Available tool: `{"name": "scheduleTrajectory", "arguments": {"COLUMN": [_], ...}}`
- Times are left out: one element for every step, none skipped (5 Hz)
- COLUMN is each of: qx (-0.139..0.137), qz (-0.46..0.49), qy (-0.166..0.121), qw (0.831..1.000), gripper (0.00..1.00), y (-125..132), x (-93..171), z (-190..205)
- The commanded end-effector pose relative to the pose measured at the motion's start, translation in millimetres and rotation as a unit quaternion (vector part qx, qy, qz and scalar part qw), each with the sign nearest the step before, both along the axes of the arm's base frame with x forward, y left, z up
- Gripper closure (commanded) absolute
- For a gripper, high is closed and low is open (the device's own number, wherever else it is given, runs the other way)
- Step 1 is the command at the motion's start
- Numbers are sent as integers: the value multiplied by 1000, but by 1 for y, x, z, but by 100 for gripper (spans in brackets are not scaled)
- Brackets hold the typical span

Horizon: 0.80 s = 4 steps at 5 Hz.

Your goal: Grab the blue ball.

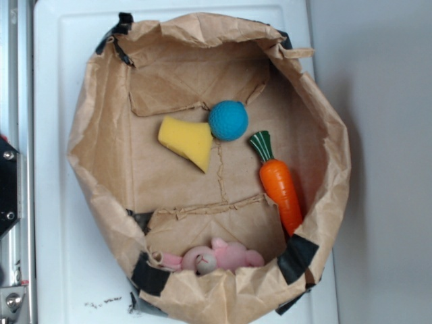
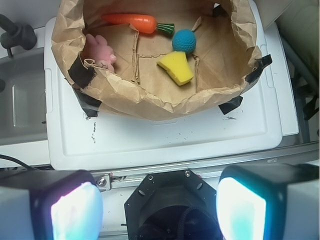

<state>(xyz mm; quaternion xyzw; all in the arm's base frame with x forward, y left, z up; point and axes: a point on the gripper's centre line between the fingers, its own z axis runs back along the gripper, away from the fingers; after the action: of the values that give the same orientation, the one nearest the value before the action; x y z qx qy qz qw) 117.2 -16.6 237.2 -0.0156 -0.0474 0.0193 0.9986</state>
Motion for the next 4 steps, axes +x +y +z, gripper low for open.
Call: {"name": "scheduleTrajectory", "arguments": {"qx": [0, -23, -23, -23], "qz": [0, -45, -45, -45], "qy": [0, -29, -29, -29], "qw": [1000, 998, 998, 998], "gripper": [0, 0, 0, 0], "y": [0, 6, 6, 6], "x": [0, 46, 46, 46], "z": [0, 5, 5, 5]}}
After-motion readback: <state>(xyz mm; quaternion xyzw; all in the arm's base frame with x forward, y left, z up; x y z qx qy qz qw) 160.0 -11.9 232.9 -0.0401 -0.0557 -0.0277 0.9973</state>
